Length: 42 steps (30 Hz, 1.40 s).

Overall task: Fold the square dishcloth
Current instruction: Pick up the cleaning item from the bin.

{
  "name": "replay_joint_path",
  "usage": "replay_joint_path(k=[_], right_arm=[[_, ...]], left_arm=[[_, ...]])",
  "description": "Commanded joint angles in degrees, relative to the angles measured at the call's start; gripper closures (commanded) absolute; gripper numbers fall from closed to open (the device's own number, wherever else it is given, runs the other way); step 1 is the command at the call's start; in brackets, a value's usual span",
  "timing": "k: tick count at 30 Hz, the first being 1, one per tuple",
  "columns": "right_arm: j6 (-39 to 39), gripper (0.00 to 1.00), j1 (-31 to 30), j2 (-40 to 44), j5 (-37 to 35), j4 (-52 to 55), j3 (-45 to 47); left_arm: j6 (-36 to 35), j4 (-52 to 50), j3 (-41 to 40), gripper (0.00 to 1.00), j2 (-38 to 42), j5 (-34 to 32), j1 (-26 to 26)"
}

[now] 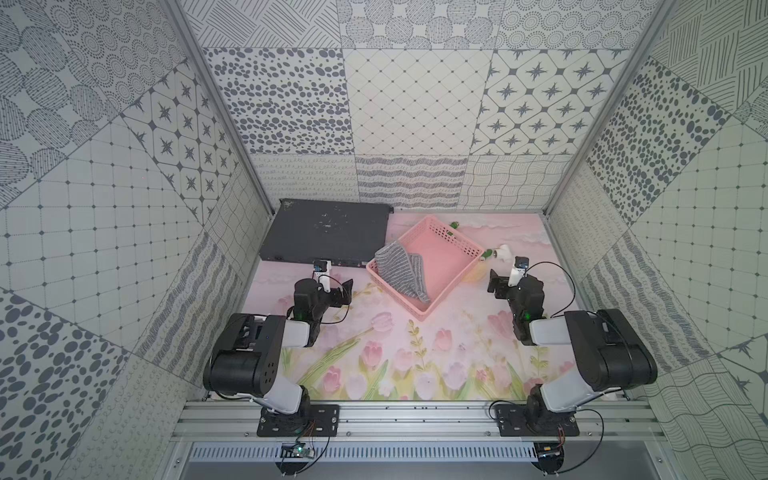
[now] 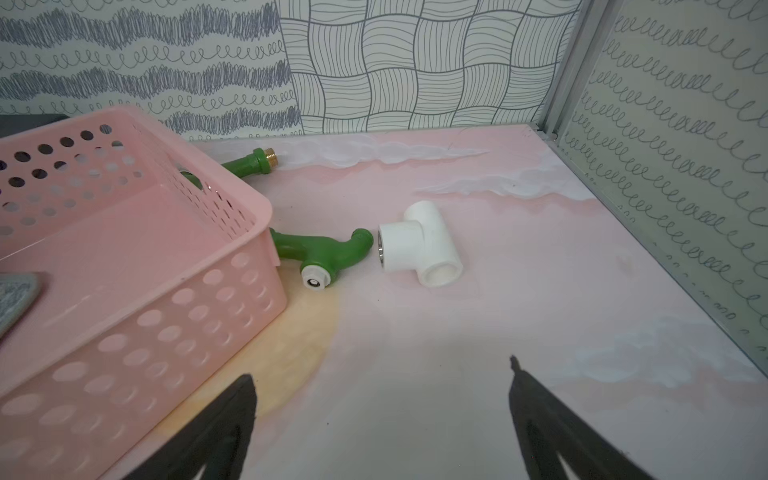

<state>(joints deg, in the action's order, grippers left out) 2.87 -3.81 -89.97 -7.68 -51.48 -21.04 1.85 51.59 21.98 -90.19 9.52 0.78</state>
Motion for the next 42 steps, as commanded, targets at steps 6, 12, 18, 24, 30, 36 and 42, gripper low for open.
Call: replay_joint_path(k=[6,12,18,24,30,36,42], right_arm=[[-0.8,0.03,0.1,0.1,0.9,-0.7,-1.3],[-0.8,0.03,0.1,0.1,0.9,-0.7,-1.3],[-0.8,0.03,0.1,0.1,0.9,-0.7,-1.3],[-0.8,0.03,0.3,0.1,1.1,-0.6,-1.4],[-1.3,0.03,0.2,3.0,1.5,3.1,-2.3],[0.7,0.03,-0.1,13.0,-5.1,12.1,-2.9],[5.1,0.03,-1.5,22.4,-12.4,26.9,-6.7]], left_arm=[[-0.2,0.0,0.4,0.01,-0.3,1.0,0.2],[-0.3,0.0,0.4,0.01,-0.2,1.0,0.1],[-0.2,0.0,0.4,0.01,-0.2,0.9,0.2],[-0.2,0.0,0.4,0.01,-0.2,0.9,0.2],[-0.2,-0.1,0.4,0.01,-0.3,0.9,0.1],[-0.2,-0.1,0.4,0.01,-0.2,0.9,0.2],[0.3,-1.2,-0.6,0.01,3.5,0.2,0.1]])
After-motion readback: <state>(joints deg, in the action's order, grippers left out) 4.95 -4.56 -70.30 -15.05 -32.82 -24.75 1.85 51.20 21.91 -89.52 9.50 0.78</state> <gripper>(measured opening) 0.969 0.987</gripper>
